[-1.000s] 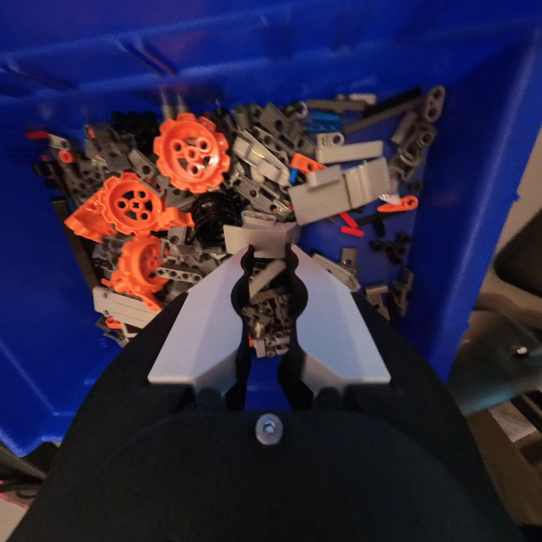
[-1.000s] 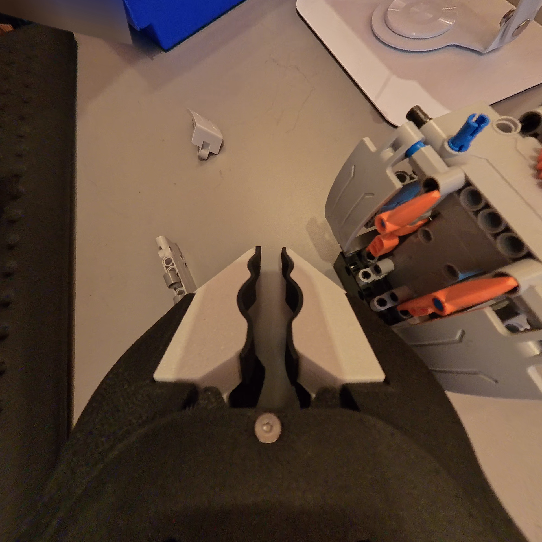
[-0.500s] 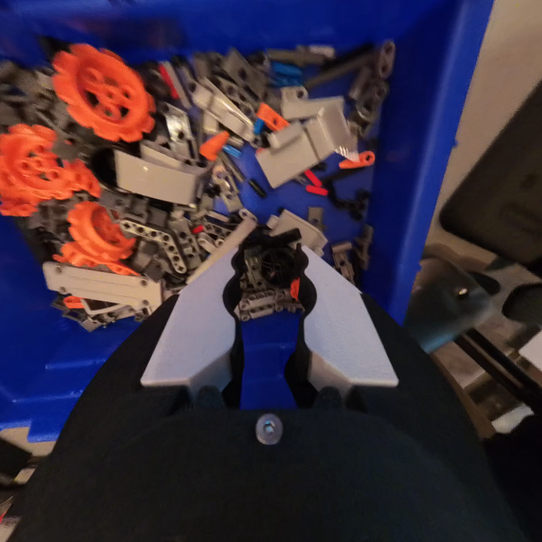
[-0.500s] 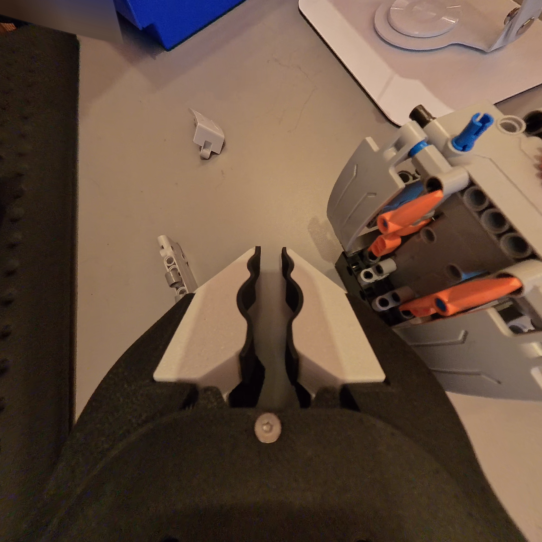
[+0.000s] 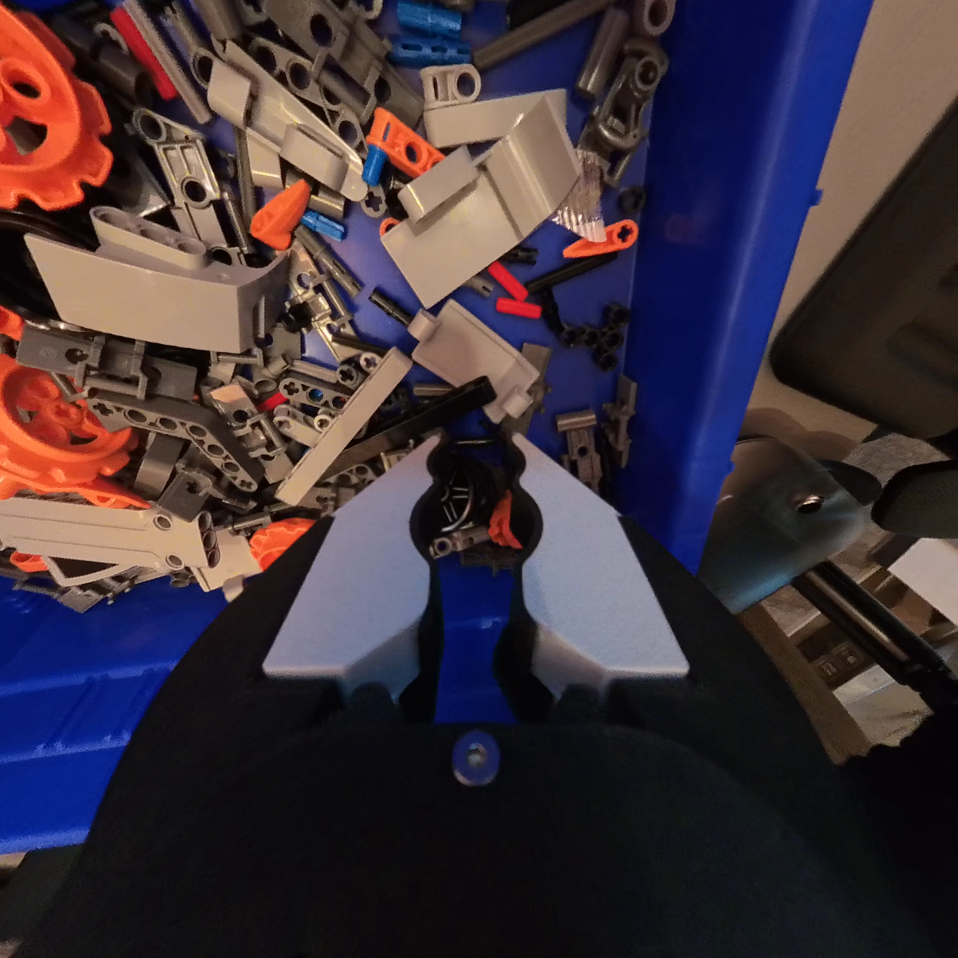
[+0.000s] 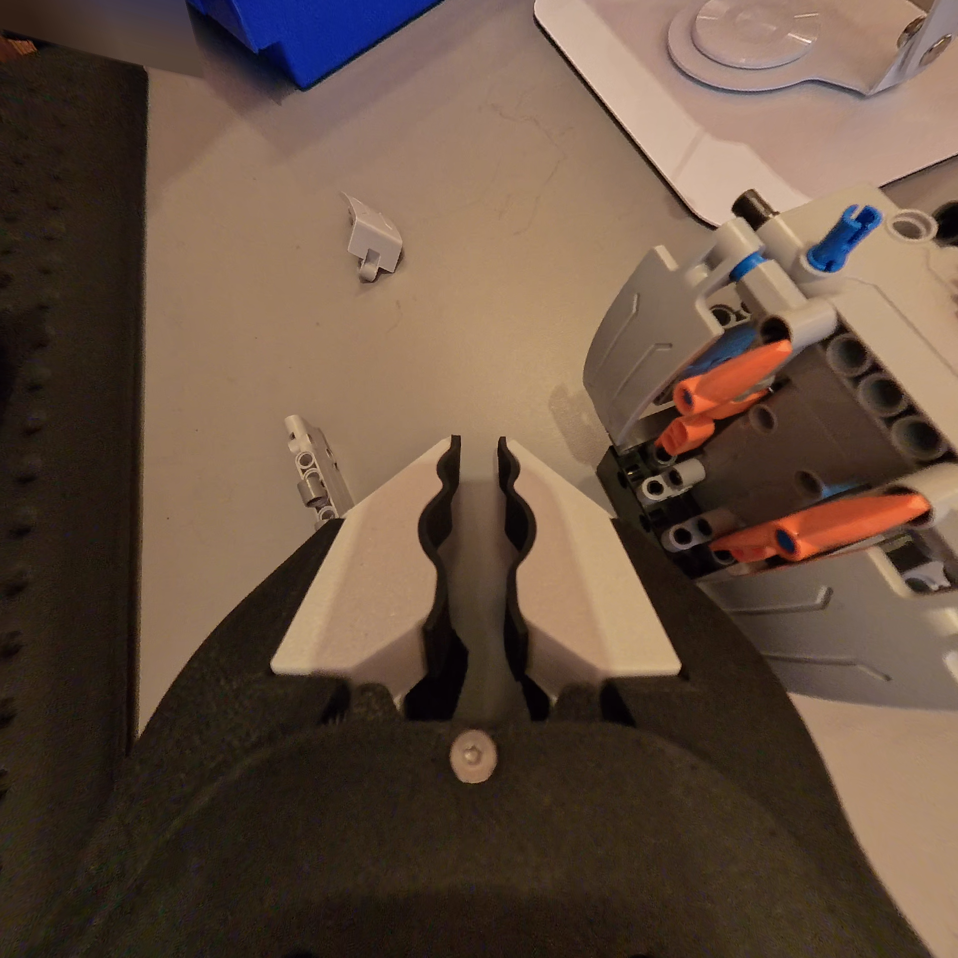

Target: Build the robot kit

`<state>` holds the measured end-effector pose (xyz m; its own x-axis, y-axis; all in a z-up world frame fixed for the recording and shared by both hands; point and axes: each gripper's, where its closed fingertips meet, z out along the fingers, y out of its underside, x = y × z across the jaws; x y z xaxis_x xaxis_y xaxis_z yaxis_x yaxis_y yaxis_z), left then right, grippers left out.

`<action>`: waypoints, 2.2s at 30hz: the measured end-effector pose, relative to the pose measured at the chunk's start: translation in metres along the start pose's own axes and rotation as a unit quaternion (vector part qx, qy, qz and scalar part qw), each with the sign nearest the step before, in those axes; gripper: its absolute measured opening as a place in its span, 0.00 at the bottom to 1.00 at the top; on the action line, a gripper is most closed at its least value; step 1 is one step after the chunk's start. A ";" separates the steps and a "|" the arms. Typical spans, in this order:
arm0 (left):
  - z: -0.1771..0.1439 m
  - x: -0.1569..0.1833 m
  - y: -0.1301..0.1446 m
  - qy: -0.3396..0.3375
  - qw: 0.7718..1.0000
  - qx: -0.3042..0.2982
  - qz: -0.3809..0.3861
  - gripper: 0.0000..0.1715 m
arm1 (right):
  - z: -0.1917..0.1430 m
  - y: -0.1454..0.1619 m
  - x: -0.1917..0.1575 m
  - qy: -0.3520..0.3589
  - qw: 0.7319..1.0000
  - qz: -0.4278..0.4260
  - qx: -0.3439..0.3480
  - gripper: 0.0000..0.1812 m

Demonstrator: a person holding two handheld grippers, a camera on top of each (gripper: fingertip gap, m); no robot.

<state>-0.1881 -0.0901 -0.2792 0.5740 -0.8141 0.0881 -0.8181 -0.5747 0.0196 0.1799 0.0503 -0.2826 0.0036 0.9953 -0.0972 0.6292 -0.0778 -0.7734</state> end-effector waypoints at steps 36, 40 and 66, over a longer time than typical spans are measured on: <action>-0.015 -0.031 0.003 -0.059 0.997 0.031 -0.033 0.19 | -0.001 -0.001 -0.003 -0.004 1.000 -0.005 0.001 0.07; -0.019 -0.005 0.014 0.000 0.999 0.019 -0.039 0.22 | 0.000 0.000 -0.003 -0.006 1.000 -0.004 -0.001 0.07; 0.009 0.005 -0.015 0.034 0.999 0.008 -0.027 0.17 | 0.000 0.000 -0.004 -0.008 1.000 -0.005 -0.003 0.07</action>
<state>-0.1729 -0.0860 -0.2877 0.6132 -0.7745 0.1556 -0.7850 -0.6194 0.0102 0.1797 0.0460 -0.2823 -0.0148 0.9948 -0.1006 0.6330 -0.0685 -0.7711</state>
